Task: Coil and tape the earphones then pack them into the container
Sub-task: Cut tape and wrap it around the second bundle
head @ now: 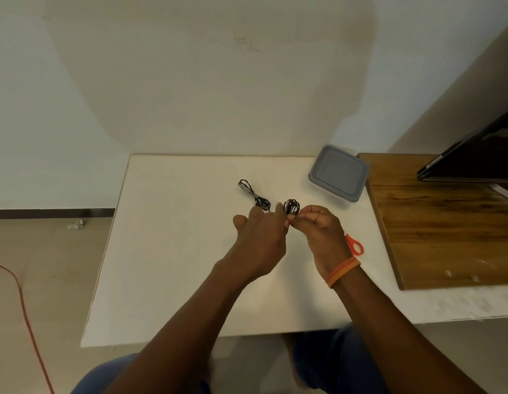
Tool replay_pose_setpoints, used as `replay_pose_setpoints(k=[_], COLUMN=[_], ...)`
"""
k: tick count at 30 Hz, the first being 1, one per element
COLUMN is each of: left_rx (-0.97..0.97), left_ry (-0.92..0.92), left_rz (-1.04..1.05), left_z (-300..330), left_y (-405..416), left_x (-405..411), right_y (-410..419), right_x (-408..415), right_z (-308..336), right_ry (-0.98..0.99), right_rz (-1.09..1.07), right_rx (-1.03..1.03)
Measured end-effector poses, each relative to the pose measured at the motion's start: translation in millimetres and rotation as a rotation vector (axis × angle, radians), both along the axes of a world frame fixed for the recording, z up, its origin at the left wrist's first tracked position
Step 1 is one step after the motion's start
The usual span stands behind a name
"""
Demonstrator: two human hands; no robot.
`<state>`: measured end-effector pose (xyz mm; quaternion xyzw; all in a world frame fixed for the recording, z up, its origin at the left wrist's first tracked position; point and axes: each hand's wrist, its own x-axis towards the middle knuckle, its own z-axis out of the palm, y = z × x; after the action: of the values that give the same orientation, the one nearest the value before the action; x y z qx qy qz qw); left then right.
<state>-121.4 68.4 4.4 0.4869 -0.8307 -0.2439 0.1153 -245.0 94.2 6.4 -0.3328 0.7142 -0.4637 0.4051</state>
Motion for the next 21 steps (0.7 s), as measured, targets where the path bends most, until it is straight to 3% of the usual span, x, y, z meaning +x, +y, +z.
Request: replay_pose_setpoints(k=[4,6,9,10,12,16,21], left_rx=[-0.008,0.111,0.640,0.728,0.727,0.573,0.728], left_ry=[-0.025,0.022,0.573,0.688,0.651,0.330,0.595], left_rz=[0.034,0.090,0.206,0.227,0.216,0.176,0.198], left_z=[-2.8,-3.2,1.5,5.5,5.2,-7.6,3.5], left_y=[-1.1,-4.9,-10.8,-11.4,-13.2,-12.8,-13.6], left_x=[0.5,0.0,9.8,13.8,17.0,5.5,10.5], right_y=[-0.7,-2.0,-2.0,-1.9,-1.6,-1.1,-0.6], right_x=[-0.4,-0.7,-5.0,-6.5,-7.6,-8.1,-9.8], right_z=[-3.5,-4.0,-2.6,-2.2,-0.7,-0.5,0.2], right_ry=[0.011,0.016,-0.032,-0.038,-0.019,-0.018,-0.041], right_rz=[-0.001,0.018,0.051,0.072,0.116,0.131,0.132], right_rx=[0.010,0.022,0.048,0.056,0.073,0.070,0.033])
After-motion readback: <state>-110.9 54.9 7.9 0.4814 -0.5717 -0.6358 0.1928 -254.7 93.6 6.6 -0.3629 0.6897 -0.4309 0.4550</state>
